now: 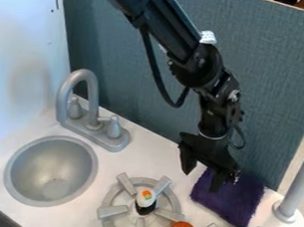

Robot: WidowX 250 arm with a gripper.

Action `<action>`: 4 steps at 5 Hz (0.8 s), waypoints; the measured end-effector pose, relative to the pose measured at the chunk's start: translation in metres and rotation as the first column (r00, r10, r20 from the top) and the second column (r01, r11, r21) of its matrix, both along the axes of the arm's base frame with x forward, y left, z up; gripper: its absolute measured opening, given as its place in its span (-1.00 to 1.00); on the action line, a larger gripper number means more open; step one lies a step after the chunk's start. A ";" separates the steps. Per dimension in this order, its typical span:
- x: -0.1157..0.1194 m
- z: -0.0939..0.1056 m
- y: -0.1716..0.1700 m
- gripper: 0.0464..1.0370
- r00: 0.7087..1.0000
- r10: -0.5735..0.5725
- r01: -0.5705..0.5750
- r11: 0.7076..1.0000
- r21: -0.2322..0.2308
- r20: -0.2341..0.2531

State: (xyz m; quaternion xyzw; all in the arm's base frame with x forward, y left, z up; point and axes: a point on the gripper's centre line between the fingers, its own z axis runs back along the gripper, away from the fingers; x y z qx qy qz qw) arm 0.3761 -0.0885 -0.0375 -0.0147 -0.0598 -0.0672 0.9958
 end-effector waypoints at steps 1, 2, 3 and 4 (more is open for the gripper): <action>-0.008 -0.015 0.002 0.93 0.999 0.002 -0.001 1.000 0.010 -0.042; -0.006 -0.016 -0.001 0.93 0.999 -0.049 0.049 0.999 -0.003 -0.015; 0.000 -0.012 -0.012 0.93 0.997 -0.081 0.081 0.997 -0.007 0.012; 0.021 -0.008 -0.028 0.93 0.994 -0.103 0.104 0.994 -0.025 0.042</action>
